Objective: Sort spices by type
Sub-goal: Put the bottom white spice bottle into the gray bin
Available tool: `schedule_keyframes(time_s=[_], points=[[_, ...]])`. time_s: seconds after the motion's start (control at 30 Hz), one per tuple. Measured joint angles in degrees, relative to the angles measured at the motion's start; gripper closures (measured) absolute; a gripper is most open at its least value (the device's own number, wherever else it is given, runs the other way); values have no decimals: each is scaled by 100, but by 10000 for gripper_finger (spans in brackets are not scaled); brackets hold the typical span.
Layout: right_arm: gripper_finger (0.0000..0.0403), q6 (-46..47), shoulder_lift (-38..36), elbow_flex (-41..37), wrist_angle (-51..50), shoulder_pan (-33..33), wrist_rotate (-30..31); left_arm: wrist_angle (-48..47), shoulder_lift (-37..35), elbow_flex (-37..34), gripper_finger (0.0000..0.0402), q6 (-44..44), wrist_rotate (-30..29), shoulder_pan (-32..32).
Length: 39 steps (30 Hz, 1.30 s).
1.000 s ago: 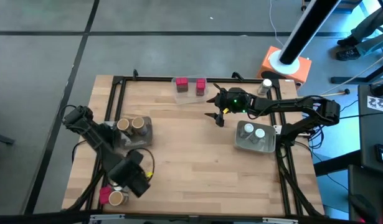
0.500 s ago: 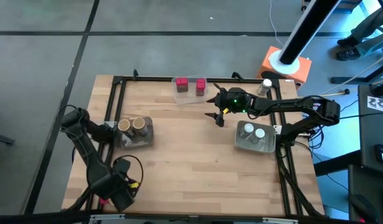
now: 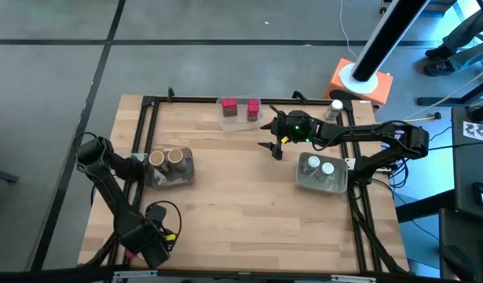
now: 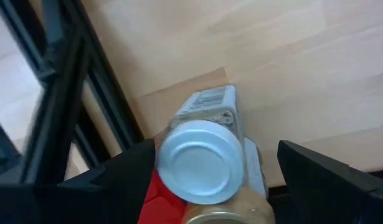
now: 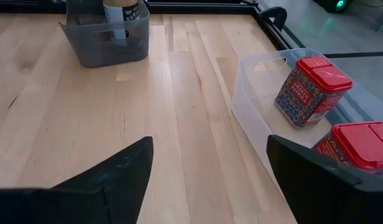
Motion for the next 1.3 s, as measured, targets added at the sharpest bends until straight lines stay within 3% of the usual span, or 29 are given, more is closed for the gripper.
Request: schedule_keyframes(time_s=[0.47, 0.77, 0.97, 1.3], points=[[89, 0, 0, 0, 13, 0, 0, 833, 0, -678, 85, -168, 4, 0], [89, -2, 0, 0, 19, 0, 0, 886, -1, -740, 161, 51, 4, 2], [89, -2, 0, 0, 36, 0, 0, 807, -11, -732, 210, 590, -7, 85], [89, -17, -217, 33, -314, -2, -52, 342, -46, -496, 209, 2382, -359, 873]])
